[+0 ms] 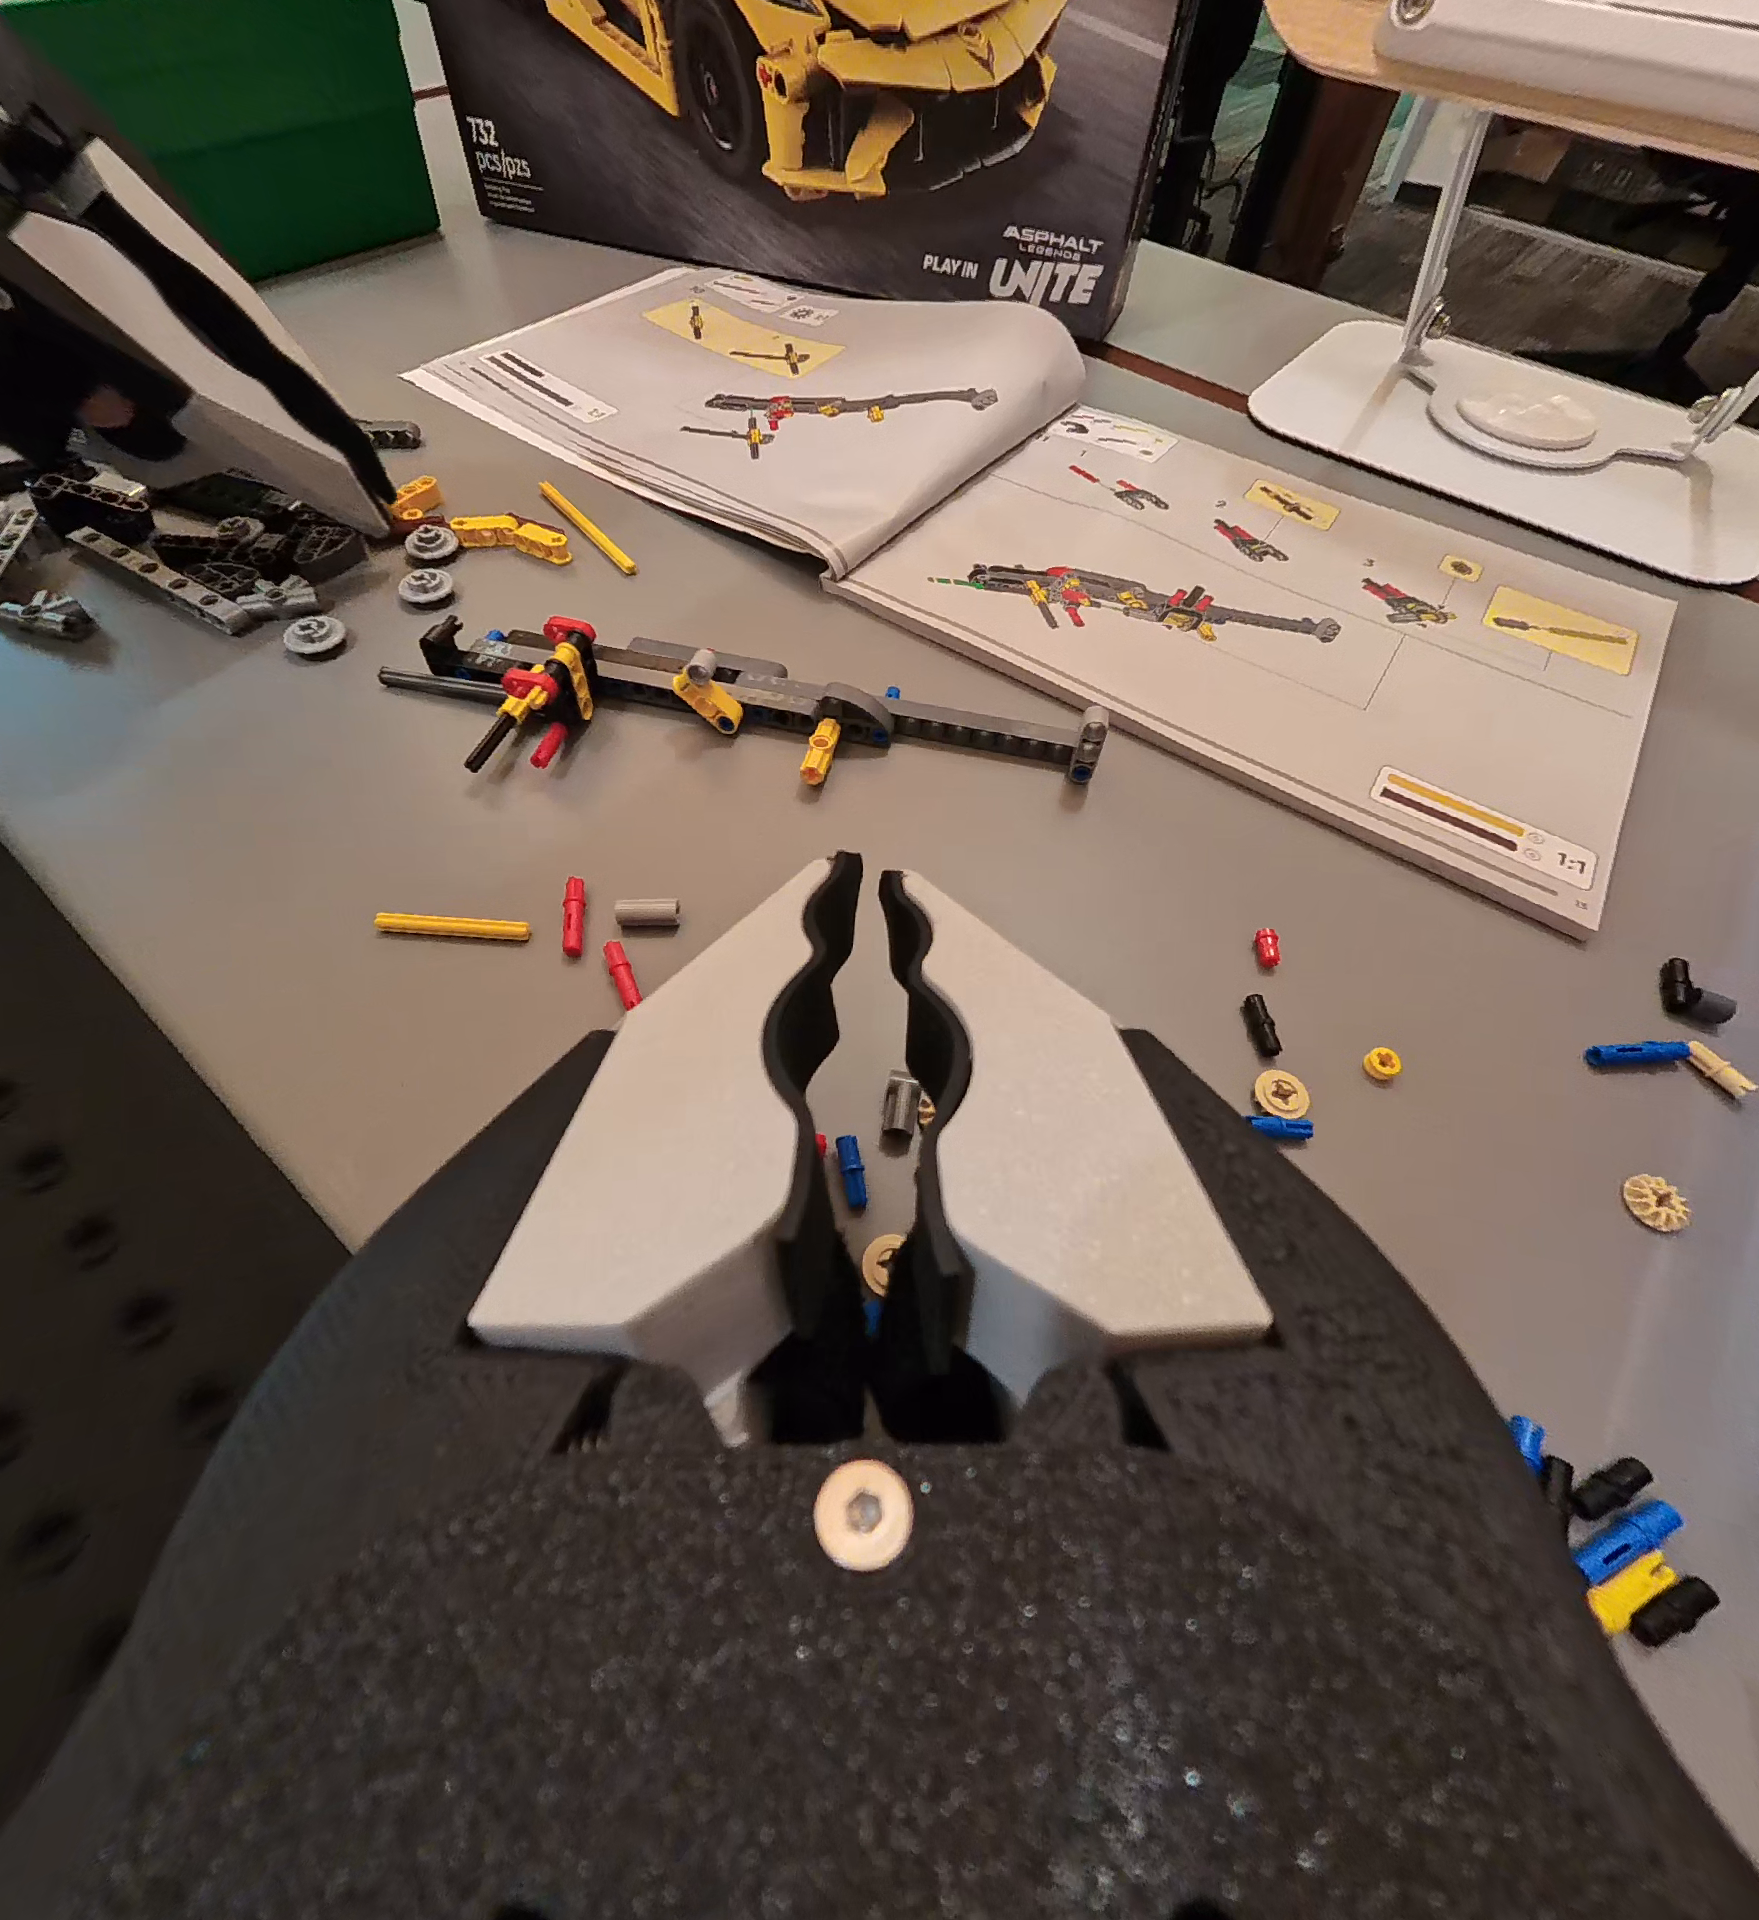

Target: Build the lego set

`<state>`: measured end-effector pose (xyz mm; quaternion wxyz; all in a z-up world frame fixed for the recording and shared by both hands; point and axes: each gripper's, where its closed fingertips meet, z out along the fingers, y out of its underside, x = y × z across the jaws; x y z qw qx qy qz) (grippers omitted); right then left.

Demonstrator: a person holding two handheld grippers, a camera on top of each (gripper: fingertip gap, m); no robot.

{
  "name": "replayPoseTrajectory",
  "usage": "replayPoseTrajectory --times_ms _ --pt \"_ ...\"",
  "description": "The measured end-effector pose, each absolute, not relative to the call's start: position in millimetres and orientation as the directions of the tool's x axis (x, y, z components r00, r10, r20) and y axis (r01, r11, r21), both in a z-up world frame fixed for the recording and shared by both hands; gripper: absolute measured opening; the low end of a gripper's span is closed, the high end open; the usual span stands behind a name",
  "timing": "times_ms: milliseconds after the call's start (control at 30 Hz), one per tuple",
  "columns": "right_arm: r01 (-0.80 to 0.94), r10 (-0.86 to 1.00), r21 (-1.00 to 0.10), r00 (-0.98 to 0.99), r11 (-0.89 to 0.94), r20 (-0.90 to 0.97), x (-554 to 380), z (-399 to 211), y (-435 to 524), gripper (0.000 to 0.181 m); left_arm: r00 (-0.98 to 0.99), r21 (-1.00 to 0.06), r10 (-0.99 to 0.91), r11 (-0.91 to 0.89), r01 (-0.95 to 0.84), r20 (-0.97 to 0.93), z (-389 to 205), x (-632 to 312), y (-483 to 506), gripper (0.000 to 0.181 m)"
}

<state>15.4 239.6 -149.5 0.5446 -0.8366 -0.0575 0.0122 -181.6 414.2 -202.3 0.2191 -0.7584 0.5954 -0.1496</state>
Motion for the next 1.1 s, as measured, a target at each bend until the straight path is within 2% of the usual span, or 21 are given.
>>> replayPoseTrajectory --times_ms 133,433,600,767,867,933,1033,1100 --pt "0.071 0.11 -0.914 0.993 -0.399 0.029 15.8 -149.2 239.7 0.004 0.228 -0.485 -0.973 -0.182 -0.855 -0.038 -209.4 -180.9 414.2 0.011" --pt "0.065 0.12 -0.912 0.993 -0.406 0.017 14.9 -150.2 240.1 0.005 0.22 -0.459 -0.974 -0.176 -0.871 -0.045 -212.9 -182.1 414.6 0.013" --pt "0.064 0.125 -0.909 0.992 -0.411 0.014 14.1 -151.1 240.2 0.005 0.247 -0.44 -0.969 -0.217 -0.871 -0.011 -213.8 -176.6 417.3 0.004" --pt "0.069 0.123 -0.913 0.992 -0.401 0.021 14.2 -149.4 239.8 0.005 0.161 -0.367 -0.982 -0.114 -0.923 -0.101 -206.0 -191.6 428.4 0.001" --pt "0.064 0.119 -0.92 0.993 -0.387 0.019 14.9 -146.6 239.2 0.005 0.165 -0.408 -0.979 -0.103 -0.907 -0.12 -171.7 -194.1 447.1 0.001" --pt "0.062 0.118 -0.924 0.993 -0.378 0.018 15.2 -145.0 238.6 0.005 0.136 -0.486 -0.982 -0.058 -0.872 -0.128 -137.7 -170.7 457.7 0.001" --pt "0.065 0.121 -0.932 0.992 -0.357 0.023 14.5 -141.2 237.5 0.005 -0.111 -0.601 -0.993 0.115 -0.791 -0.045 -98.3 -89.5 430.4 0.001" --pt "0.066 0.133 -0.933 0.991 -0.354 0.02 12.7 -140.8 237.2 0.005 -0.301 -0.604 -0.953 0.253 -0.755 -0.024 -100.6 -27.0 405.0 0.002"
